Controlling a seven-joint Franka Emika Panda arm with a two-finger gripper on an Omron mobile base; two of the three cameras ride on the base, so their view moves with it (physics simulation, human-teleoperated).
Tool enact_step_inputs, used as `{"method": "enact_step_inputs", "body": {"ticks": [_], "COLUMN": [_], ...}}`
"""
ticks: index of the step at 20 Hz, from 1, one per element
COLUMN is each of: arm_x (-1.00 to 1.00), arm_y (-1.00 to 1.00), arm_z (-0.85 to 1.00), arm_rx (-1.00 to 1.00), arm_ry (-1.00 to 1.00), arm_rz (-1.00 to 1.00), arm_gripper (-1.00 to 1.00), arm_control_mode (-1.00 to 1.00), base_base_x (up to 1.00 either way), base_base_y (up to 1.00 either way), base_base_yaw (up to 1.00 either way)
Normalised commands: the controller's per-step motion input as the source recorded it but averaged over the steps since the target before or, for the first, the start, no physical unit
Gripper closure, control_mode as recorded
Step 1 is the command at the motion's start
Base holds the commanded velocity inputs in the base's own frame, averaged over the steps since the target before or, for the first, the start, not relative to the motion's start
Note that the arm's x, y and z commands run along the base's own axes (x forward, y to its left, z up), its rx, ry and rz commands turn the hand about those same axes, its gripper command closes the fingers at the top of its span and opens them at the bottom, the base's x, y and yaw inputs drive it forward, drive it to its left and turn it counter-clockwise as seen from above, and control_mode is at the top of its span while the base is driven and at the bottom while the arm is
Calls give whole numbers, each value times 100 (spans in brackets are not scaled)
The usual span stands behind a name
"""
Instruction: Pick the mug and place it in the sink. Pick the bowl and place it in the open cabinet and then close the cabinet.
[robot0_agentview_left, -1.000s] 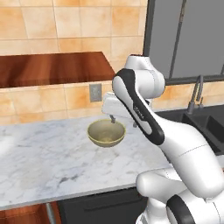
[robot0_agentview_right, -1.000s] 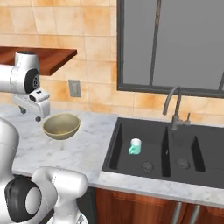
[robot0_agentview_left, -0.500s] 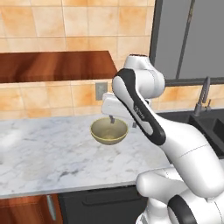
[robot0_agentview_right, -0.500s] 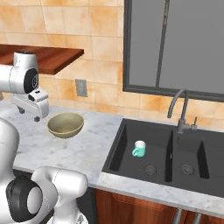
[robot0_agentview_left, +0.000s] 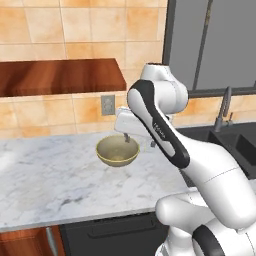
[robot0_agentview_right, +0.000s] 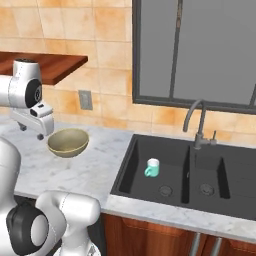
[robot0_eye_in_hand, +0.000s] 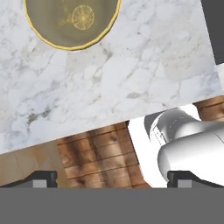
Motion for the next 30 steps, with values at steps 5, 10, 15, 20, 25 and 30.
{"method": "enact_step_inputs", "body": {"ticks": [5,10,15,20,25,30], "arm_x": [0,0,19,20,19,24], "arm_y": [0,0,-20,-46,-38,-15], "arm_z": [0,0,0,0,-27,-62], "arm_rx": [0,0,0,0,1,0], "arm_ry": [0,0,0,-2,-1,-9], "arm_rz": [0,0,-14,-17,-1,4], "arm_gripper": [-100,-100,-100,-100,-100,-100], "arm_control_mode": [100,100,-100,-100,-100,-100], "base_base_x": [32,52,19,0,0,0], "base_base_y": [-53,-38,-11,0,0,0], "base_base_yaw": [-32,-33,-11,0,0,0]}}
